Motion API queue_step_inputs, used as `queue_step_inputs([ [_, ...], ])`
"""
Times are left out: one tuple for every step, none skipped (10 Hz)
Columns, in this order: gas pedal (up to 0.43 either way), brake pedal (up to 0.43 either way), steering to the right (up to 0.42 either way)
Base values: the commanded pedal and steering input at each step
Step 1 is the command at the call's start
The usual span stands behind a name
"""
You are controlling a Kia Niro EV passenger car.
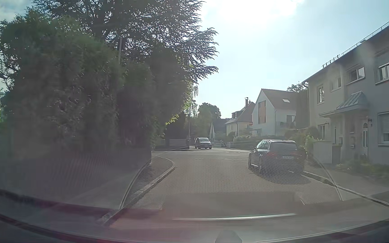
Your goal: Follow the waypoints while adhering to traffic rules and regulations
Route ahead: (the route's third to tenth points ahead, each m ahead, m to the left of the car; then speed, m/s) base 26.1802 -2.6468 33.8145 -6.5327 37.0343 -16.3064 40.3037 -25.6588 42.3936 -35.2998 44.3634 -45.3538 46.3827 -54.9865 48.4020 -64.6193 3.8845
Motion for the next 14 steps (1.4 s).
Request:
queue_step_inputs([
  [0.000, 0.000, 0.025],
  [0.000, 0.000, 0.020],
  [0.000, 0.000, 0.019],
  [0.000, 0.000, 0.017],
  [0.000, 0.000, 0.015],
  [0.000, 0.000, 0.013],
  [0.000, 0.000, 0.013],
  [0.000, 0.000, 0.012],
  [0.000, 0.000, 0.011],
  [0.000, 0.000, 0.010],
  [0.000, 0.000, 0.010],
  [0.000, 0.000, 0.009],
  [0.000, 0.000, 0.009],
  [0.000, 0.000, 0.009],
])
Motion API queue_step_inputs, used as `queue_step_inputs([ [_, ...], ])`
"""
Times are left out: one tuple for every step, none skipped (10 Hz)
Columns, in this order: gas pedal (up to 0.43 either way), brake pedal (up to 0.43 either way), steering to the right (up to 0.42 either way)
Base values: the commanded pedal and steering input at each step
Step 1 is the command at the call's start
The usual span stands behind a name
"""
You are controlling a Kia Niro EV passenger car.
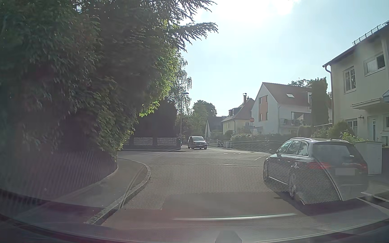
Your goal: Follow the waypoints while adhering to traffic rules and regulations
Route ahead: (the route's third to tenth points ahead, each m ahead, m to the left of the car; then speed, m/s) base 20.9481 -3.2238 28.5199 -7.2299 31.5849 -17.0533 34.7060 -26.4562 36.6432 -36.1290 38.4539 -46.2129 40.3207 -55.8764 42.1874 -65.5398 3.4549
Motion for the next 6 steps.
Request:
queue_step_inputs([
  [0.000, 0.000, 0.009],
  [0.000, 0.000, 0.009],
  [0.000, 0.000, 0.009],
  [0.000, 0.000, 0.009],
  [0.000, 0.000, 0.009],
  [0.000, 0.000, 0.008],
])
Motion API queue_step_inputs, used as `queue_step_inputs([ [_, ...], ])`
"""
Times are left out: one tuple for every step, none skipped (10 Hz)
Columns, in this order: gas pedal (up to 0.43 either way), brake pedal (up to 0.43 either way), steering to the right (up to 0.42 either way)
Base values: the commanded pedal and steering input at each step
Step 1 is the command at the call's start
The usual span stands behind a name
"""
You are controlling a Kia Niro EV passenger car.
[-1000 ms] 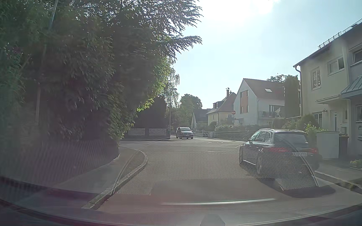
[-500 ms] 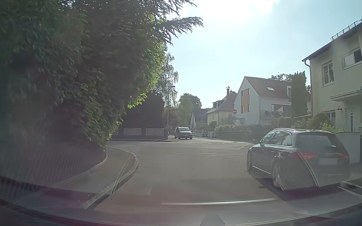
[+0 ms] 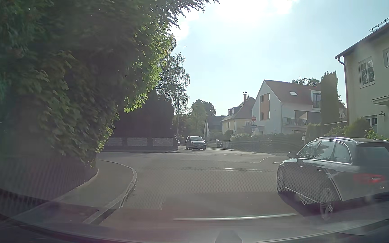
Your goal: Follow the waypoints while adhering to traffic rules and regulations
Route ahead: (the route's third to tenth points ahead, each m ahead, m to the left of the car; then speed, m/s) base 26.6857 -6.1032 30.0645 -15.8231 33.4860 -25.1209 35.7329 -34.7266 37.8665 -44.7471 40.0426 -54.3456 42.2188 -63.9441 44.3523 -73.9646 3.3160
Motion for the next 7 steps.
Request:
queue_step_inputs([
  [0.000, 0.000, 0.008],
  [0.000, 0.000, 0.008],
  [0.000, 0.000, 0.008],
  [0.000, 0.000, 0.007],
  [0.000, 0.000, 0.006],
  [0.000, 0.012, 0.006],
  [0.000, 0.018, 0.006],
])
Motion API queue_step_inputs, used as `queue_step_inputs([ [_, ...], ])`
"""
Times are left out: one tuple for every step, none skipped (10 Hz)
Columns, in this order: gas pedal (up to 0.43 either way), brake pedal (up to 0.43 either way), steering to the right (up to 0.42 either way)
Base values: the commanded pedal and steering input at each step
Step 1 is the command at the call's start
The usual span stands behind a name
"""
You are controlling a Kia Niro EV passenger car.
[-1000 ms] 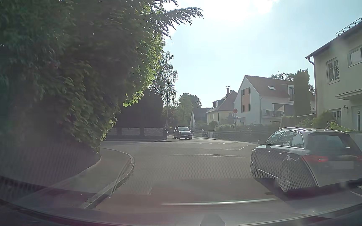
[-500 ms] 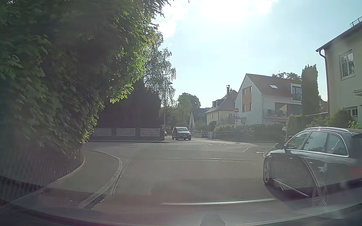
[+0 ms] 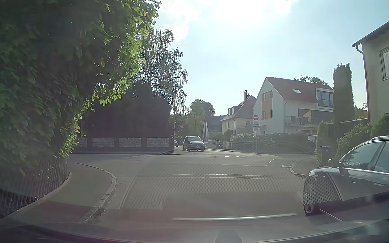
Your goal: Follow the waypoints while adhering to traffic rules and regulations
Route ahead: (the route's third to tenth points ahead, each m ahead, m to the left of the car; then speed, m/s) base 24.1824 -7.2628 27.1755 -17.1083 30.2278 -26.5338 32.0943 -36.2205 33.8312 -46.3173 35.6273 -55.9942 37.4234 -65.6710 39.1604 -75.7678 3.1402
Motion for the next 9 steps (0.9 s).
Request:
queue_step_inputs([
  [0.000, 0.018, 0.004],
  [0.000, 0.018, 0.004],
  [0.000, 0.018, 0.003],
  [0.000, 0.024, 0.003],
  [0.000, 0.024, 0.002],
  [0.000, 0.030, 0.002],
  [0.000, 0.037, 0.002],
  [0.000, 0.049, 0.002],
  [0.000, 0.061, 0.002],
])
